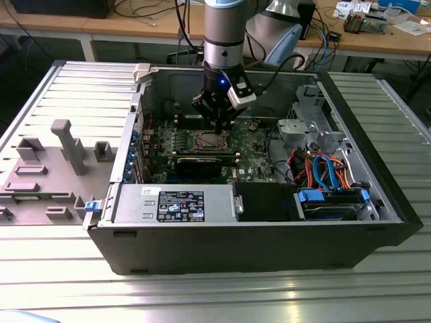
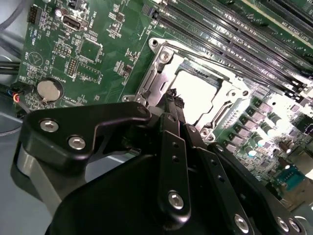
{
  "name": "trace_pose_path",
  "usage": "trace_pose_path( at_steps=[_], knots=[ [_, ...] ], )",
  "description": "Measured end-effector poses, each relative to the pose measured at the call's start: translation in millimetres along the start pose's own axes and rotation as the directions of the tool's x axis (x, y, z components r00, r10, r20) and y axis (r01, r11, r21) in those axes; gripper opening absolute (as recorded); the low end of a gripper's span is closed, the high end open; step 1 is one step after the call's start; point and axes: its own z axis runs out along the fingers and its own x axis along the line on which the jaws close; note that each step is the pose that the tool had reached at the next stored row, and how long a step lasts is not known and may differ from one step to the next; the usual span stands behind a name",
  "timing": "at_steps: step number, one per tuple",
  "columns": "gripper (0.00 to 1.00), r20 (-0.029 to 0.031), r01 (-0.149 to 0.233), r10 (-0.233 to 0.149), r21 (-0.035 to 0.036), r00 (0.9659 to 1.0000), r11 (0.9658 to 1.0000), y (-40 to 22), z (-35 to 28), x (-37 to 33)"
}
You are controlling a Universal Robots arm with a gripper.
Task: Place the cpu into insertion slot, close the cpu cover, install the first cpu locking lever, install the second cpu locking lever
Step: 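Install the second cpu locking lever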
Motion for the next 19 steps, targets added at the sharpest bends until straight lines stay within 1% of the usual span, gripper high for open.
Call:
trace_pose_path(
  at_steps=[4,5,7,11,19],
  knots=[
    [0.11,0.0,0.0,0.0,0.0001,1.0,1.0,-1.9,0.1,-0.1],
    [0.11,0.0,0.0,0.0,0.0001,1.0,1.0,-5.8,0.3,-0.2],
    [0.11,0.0,0.0,0.0,0.0001,1.0,1.0,-8.9,0.5,-0.4],
    [0.11,0.0,0.0,0.0,0.0001,1.0,1.0,-10.4,0.6,-0.4],
    [0.11,0.0,0.0,0.0,0.0001,1.0,1.0,-11.5,0.7,-0.4]
  ],
)
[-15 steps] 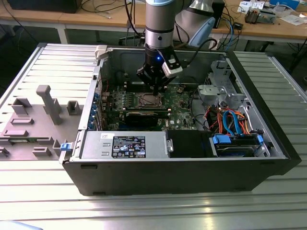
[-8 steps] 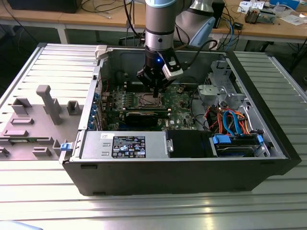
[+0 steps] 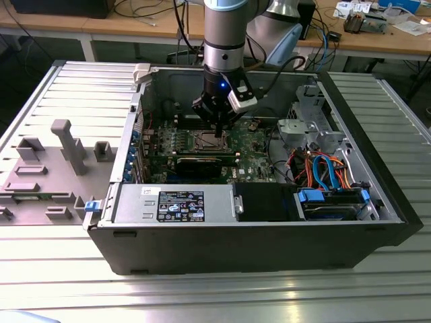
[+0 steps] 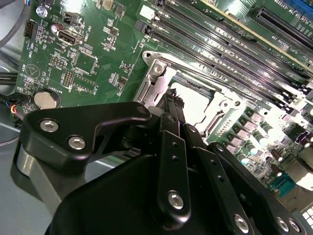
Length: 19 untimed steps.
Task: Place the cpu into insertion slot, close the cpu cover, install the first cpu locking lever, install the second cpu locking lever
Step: 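Install the second cpu locking lever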
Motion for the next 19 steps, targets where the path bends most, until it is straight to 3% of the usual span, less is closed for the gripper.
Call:
trace_pose_path(
  at_steps=[3,6,13,19],
  knots=[
    [0.11,-0.0001,0.0,0.0,0.0003,1.0,1.0,-0.3,-0.7,0.0],
    [0.11,0.0002,0.0,0.0,0.0023,1.0,1.0,-0.5,-6.1,-0.2],
    [0.11,0.0,0.0,0.0,0.0028,1.0,1.0,-7.8,-5.7,-0.4],
    [0.11,0.0,0.0,0.0,0.0028,1.0,1.0,-8.5,-5.6,-0.5]
  ],
)
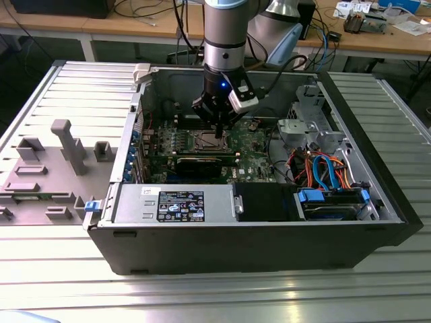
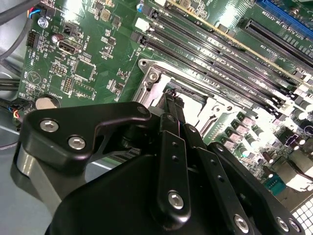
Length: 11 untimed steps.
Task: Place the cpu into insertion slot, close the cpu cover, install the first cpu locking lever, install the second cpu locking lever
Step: 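Install the second cpu locking lever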
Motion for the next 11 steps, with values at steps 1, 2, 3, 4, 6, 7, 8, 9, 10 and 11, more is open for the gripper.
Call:
trace_pose_path(
  at_steps=[1,2,3,4,6,7,8,9,10,11],
  knots=[
    [0.11,0.0,0.0,0.0,-0.0001,1.0,1.0,0.0,0.0,0.0],
    [0.11,0.0,0.0,0.0,0.0,1.0,1.0,-0.1,0.0,0.0],
    [0.11,0.0,0.0,0.0,-0.0001,1.0,1.0,-0.1,0.0,0.0],
    [0.11,0.0,0.0,0.0,-0.0001,1.0,1.0,-0.1,0.0,0.0],
    [0.11,0.0,0.0,0.0,0.0,1.0,1.0,-0.1,0.0,0.0],
    [0.11,0.0,0.0,0.0,0.0,1.0,1.0,-0.1,0.0,0.0],
    [0.11,0.0,0.0,0.0,0.0,1.0,1.0,-0.2,0.0,0.0],
    [0.11,0.0,0.0,0.0,0.0,1.0,1.0,-0.2,0.0,0.0],
    [0.11,0.0,0.0,0.0,0.0,1.0,1.0,-0.9,0.1,0.0],
    [0.11,0.0001,0.0,0.0,-0.0001,1.0,1.0,-1.2,0.0,0.0]
  ],
)
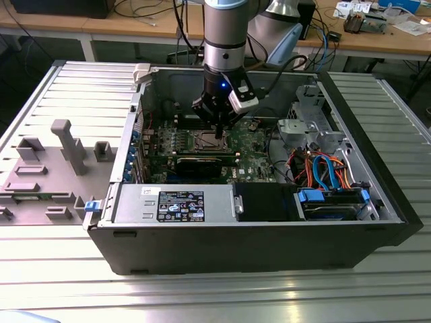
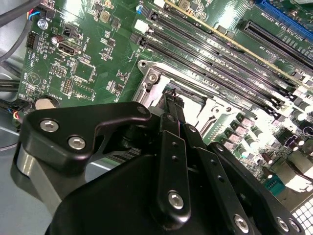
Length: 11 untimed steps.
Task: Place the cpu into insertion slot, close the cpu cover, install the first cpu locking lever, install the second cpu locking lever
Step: 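Install the second cpu locking lever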
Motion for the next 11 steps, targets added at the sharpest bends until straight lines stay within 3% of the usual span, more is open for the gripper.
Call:
trace_pose_path(
  at_steps=[4,11],
  knots=[
    [0.11,-0.0001,0.0,0.0,0.0001,1.0,1.0,-0.3,-4.1,-0.1],
    [0.11,-0.0001,0.0,0.0,0.001,1.0,1.0,-2.6,-3.9,-0.2]
  ],
)
